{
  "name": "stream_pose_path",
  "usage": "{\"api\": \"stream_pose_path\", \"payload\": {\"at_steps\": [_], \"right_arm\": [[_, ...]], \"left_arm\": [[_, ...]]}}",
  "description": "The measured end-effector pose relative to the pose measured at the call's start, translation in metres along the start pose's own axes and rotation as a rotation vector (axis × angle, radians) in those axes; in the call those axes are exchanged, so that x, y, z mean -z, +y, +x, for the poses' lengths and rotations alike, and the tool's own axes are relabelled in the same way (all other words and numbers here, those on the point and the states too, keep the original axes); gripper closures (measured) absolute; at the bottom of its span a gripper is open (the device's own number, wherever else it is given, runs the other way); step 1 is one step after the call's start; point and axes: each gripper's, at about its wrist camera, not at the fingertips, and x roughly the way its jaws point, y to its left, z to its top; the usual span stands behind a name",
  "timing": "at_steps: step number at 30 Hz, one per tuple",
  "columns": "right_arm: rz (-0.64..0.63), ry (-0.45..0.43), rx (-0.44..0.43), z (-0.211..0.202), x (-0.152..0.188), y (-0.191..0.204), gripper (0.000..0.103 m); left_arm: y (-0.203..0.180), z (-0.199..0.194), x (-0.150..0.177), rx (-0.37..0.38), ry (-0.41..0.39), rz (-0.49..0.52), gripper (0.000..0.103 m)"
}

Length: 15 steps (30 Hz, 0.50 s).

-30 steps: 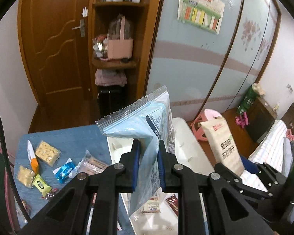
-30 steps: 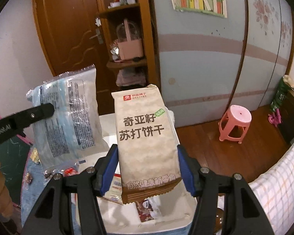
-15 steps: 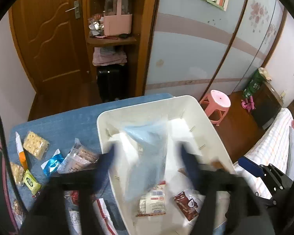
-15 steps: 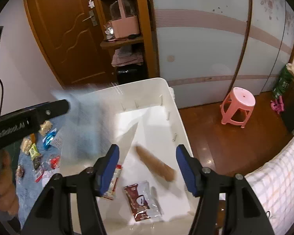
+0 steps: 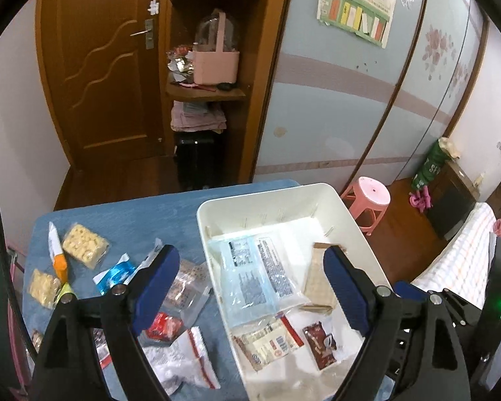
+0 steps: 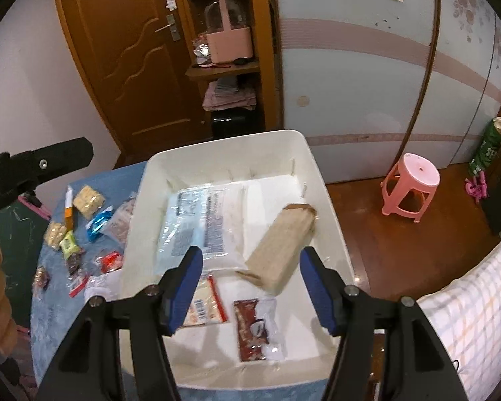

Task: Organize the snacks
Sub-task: 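Withdraw both tools from the bin back over the table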

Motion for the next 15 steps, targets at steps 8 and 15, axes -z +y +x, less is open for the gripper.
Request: {"api": "stream_pose_path", "payload": {"at_steps": [8, 15], "right_arm": [[-0.052, -0.029, -0.024, -0.036, 0.011, 0.025, 0.042], [-0.09, -0.08, -0.041, -0.08, 0.024, 0.045, 0.042]], "left_arm": [[0.039, -0.058, 0.03, -0.016, -0.037, -0.053, 0.016], [0.077, -0.113, 0.058, -0.055, -0.06, -0.051, 0.016]]}}
